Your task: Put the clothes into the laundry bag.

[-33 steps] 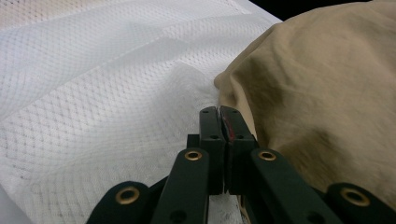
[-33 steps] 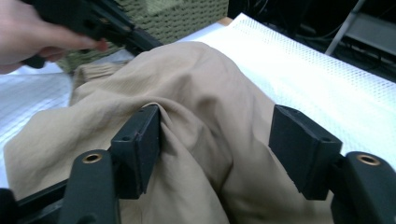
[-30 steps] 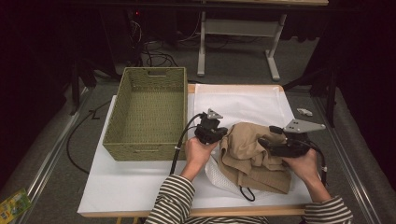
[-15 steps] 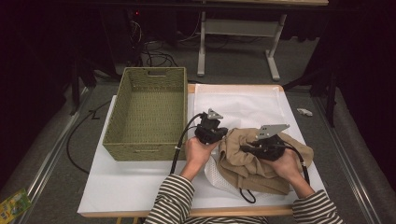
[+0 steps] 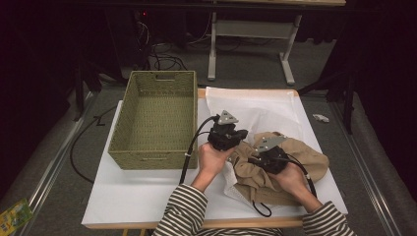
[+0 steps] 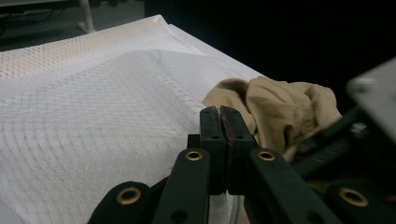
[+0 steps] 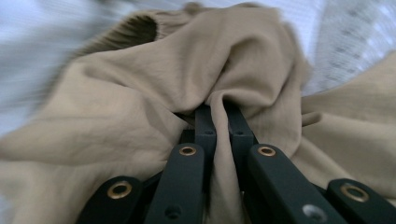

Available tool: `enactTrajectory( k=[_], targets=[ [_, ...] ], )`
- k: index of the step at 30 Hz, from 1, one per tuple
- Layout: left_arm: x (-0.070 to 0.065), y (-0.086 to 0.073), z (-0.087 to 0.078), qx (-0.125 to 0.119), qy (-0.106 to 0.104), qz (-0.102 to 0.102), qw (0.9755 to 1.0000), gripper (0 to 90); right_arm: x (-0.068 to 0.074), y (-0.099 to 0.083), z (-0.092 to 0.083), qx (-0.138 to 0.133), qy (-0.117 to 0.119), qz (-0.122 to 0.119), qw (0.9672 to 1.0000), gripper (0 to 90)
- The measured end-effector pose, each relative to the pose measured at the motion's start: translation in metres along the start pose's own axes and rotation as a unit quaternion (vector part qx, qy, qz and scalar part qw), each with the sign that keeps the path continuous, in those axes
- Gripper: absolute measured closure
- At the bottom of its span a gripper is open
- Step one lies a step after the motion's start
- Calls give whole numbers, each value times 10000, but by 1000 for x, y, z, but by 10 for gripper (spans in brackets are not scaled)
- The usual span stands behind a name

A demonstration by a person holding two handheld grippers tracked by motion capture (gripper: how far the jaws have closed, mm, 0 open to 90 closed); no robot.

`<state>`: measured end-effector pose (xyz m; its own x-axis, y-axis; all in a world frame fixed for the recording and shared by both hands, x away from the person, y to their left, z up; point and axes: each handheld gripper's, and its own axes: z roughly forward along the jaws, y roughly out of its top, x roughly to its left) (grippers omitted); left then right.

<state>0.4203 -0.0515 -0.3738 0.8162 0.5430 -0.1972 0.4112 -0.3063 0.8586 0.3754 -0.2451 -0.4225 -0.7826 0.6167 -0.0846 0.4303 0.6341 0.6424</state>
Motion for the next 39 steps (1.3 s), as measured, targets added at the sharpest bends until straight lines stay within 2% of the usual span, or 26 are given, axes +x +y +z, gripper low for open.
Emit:
enactTrajectory(
  k=[1,4,6,8,11,15,18,20,23,25,27,29,32,34,36,39],
  targets=[
    [0,0,0,23,-9,7,10000,891,-5,1,7,92,-159,70,9998,877],
    [-1,-2,2,109,30,69,9999,892,-18,2,24,148,-535,347,9979,866],
    [-1,-5,4,158,60,83,9998,892,-24,2,29,53,-547,516,9972,841],
    [0,-6,3,178,48,69,9998,892,-25,3,27,6,-486,551,9973,758],
    [2,-8,1,157,60,16,9999,892,-21,1,10,-209,-394,555,9975,629],
    [4,-9,0,142,81,-7,9999,891,-20,-3,-21,-594,-459,526,9958,518],
    [5,-10,0,148,91,-42,9998,891,-25,-7,-42,-822,-616,583,9930,470],
    [6,-11,1,170,94,-56,9998,891,-31,-10,-51,-897,-830,619,9906,438],
    [6,-11,2,182,95,-61,9998,891,-46,-17,-55,-837,-1077,946,9861,364],
    [7,-11,2,214,106,-30,9997,891,-57,-22,-51,-769,-1092,1170,9841,319],
    [6,-11,2,217,112,-51,9997,891,-63,-27,-43,-578,-1109,1247,9843,291],
    [7,-12,3,234,126,-63,9996,891,-70,-34,-29,-367,-1008,1404,9843,263],
    [7,-12,4,329,126,-38,9994,891,-77,-42,-13,-156,-850,1641,9827,253],
    [7,-13,5,355,135,-35,9993,891,-80,-45,-7,-111,-729,1743,9819,264],
    [7,-13,6,360,134,-34,9993,890,-81,-46,-3,-32,-547,1791,9823,345],
    [7,-13,8,369,120,-46,9992,890,-80,-46,1,84,-284,1700,9850,539]
  ],
)
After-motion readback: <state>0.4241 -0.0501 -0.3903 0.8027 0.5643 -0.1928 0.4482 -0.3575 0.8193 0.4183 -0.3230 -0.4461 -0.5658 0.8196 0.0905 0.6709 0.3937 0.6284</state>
